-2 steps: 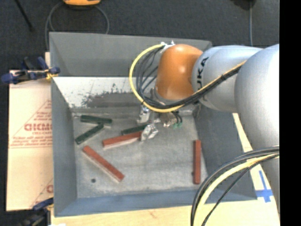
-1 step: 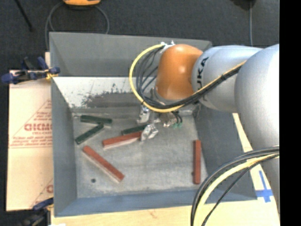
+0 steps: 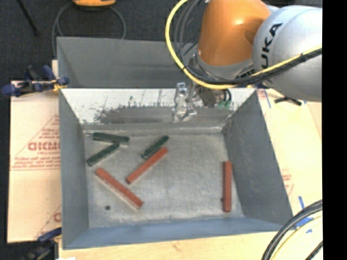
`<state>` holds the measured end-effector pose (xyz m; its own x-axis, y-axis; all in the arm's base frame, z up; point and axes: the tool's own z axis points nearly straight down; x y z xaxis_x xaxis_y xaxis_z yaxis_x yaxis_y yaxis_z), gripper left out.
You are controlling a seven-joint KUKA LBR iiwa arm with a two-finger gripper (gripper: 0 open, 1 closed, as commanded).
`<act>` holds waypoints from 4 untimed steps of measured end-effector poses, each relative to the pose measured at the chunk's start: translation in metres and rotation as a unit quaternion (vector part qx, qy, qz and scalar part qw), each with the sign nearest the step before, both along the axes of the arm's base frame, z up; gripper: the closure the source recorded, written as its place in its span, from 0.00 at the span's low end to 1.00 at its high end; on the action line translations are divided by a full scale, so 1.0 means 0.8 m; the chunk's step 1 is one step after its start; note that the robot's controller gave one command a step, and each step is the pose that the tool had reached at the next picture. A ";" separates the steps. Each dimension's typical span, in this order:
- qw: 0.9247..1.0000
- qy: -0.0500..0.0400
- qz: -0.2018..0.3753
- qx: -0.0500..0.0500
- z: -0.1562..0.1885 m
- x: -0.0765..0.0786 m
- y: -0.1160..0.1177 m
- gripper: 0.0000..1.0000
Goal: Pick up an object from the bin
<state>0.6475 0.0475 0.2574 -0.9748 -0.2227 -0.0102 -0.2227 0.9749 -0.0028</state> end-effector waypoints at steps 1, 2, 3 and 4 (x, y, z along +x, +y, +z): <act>1.000 0.002 0.000 0.000 -0.003 -0.001 0.000 1.00; 1.000 0.005 0.016 0.000 -0.127 -0.002 0.010 0.00; 1.000 0.003 0.016 0.000 -0.124 -0.001 0.010 0.00; 1.000 0.001 0.005 0.001 -0.219 -0.014 -0.006 1.00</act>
Offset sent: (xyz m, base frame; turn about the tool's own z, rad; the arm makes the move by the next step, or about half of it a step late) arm -0.0020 0.0099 -0.1005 -0.0336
